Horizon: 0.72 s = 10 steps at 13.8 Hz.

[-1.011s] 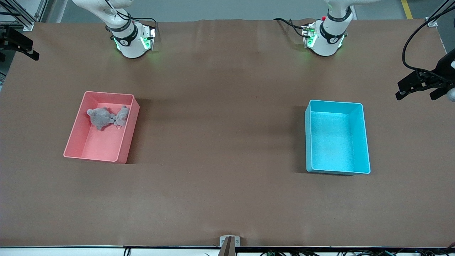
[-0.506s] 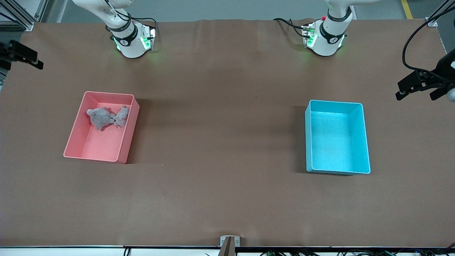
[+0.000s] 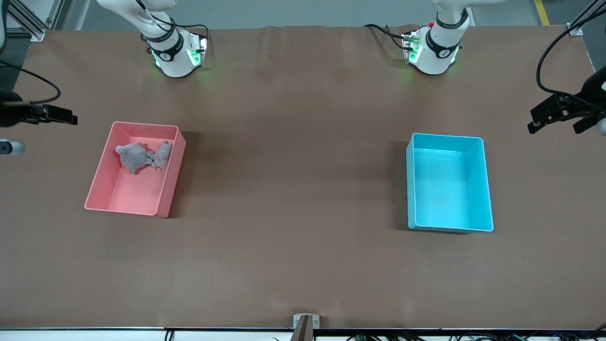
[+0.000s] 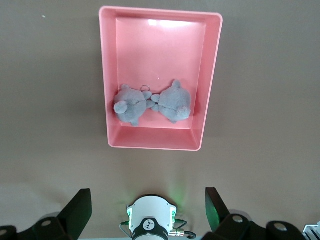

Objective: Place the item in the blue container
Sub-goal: 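Reach the right gripper down into the pink box toward the grey plush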

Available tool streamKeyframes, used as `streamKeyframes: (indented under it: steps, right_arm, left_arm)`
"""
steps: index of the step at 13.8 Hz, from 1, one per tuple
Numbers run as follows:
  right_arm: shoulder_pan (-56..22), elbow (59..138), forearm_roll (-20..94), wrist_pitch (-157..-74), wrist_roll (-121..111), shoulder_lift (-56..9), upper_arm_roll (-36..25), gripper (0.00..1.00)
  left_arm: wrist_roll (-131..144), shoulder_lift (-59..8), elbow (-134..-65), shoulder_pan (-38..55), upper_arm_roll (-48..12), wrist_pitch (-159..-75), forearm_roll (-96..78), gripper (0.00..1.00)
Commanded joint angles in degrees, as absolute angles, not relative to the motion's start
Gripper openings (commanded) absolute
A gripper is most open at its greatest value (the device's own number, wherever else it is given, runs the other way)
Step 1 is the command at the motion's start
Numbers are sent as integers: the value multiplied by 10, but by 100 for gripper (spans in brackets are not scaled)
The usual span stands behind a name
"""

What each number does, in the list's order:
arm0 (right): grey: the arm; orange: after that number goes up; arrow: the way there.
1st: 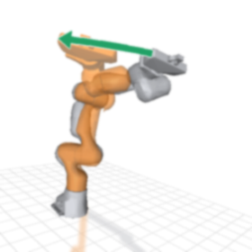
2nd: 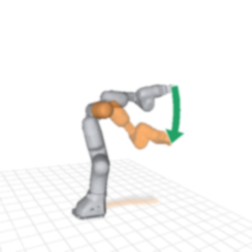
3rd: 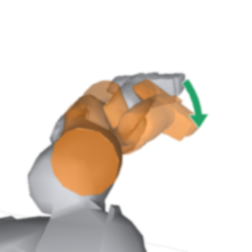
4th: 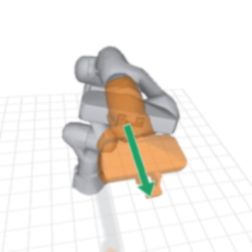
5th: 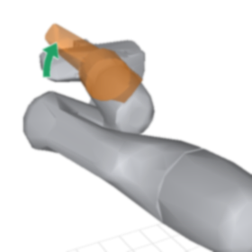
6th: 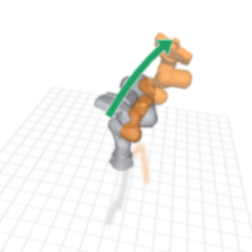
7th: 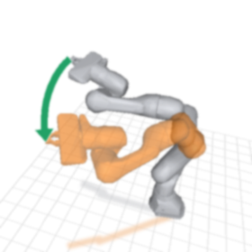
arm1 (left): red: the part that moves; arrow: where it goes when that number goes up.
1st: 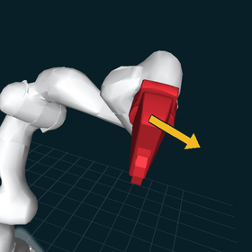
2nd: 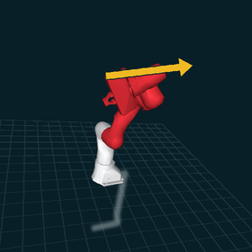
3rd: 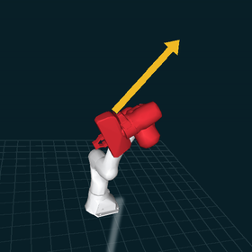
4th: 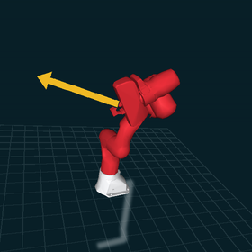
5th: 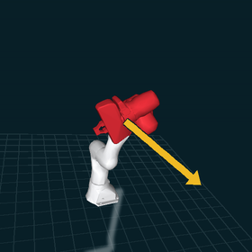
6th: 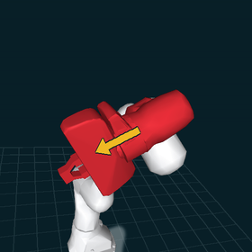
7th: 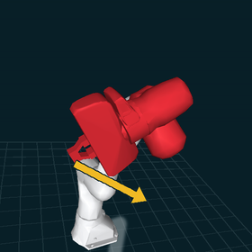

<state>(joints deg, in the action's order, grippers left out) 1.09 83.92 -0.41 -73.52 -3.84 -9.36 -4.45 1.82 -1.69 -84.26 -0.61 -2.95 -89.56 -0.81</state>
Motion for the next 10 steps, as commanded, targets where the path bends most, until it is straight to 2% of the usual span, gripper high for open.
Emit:
streamKeyframes:
  steps: [1,4,10]
  right_arm:
    - [23,908,-13,-781,-37,-97,-40,100]
    - [45,1022,-13,-879,-37,-84,-40,100]
    - [47,1197,-13,-1061,-10,-73,-40,100]
  left_arm:
    - [11,-16,-840,-9,-29,-896,-21,100]
    - [11,-16,-840,-9,-29,-896,-20,100]
    - [11,-16,-840,-9,-29,-896,-20,100]
